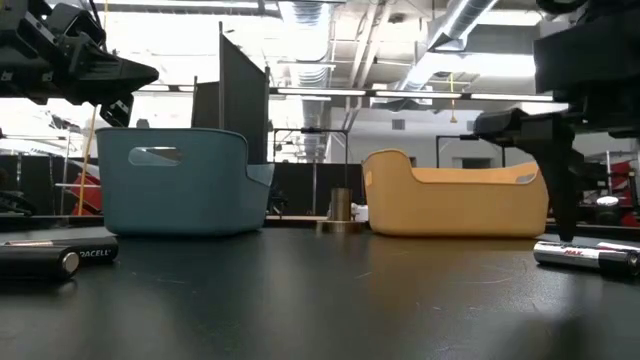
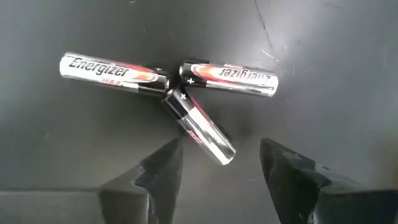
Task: Sort batteries
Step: Put the top right silver battery into the yellow bin
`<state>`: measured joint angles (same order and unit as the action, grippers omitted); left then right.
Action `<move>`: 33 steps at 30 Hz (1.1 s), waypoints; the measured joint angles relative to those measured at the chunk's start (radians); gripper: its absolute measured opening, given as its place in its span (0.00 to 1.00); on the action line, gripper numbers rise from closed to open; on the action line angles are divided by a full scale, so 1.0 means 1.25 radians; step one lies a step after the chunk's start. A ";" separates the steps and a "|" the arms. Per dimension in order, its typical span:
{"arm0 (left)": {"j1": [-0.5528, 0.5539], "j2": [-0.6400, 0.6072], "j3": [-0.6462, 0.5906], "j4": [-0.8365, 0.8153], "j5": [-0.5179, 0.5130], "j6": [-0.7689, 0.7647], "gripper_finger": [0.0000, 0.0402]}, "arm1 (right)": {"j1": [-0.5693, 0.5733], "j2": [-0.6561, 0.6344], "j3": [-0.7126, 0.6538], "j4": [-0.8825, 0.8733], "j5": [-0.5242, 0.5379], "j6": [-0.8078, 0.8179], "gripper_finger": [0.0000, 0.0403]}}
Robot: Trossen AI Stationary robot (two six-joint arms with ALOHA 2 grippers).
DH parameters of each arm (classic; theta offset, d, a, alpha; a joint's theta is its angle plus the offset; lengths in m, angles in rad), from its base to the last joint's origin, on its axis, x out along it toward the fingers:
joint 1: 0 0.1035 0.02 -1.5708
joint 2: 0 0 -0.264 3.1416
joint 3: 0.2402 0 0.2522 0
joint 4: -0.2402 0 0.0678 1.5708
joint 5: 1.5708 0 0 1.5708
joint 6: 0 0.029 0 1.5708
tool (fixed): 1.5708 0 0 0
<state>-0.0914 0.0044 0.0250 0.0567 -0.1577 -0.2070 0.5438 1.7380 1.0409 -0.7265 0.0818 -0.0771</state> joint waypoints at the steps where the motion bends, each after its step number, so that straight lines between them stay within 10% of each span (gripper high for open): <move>1: 0.000 0.000 0.000 0.000 0.000 0.000 0.00 | 0.000 0.005 0.000 0.003 0.000 -0.002 0.57; 33: 0.000 0.000 0.000 0.001 0.000 0.000 0.00 | 0.010 0.063 0.001 0.021 0.000 0.044 0.21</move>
<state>-0.0914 0.0046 0.0250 0.0574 -0.1575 -0.2066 0.5562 1.8168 1.0425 -0.7005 0.0816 -0.0223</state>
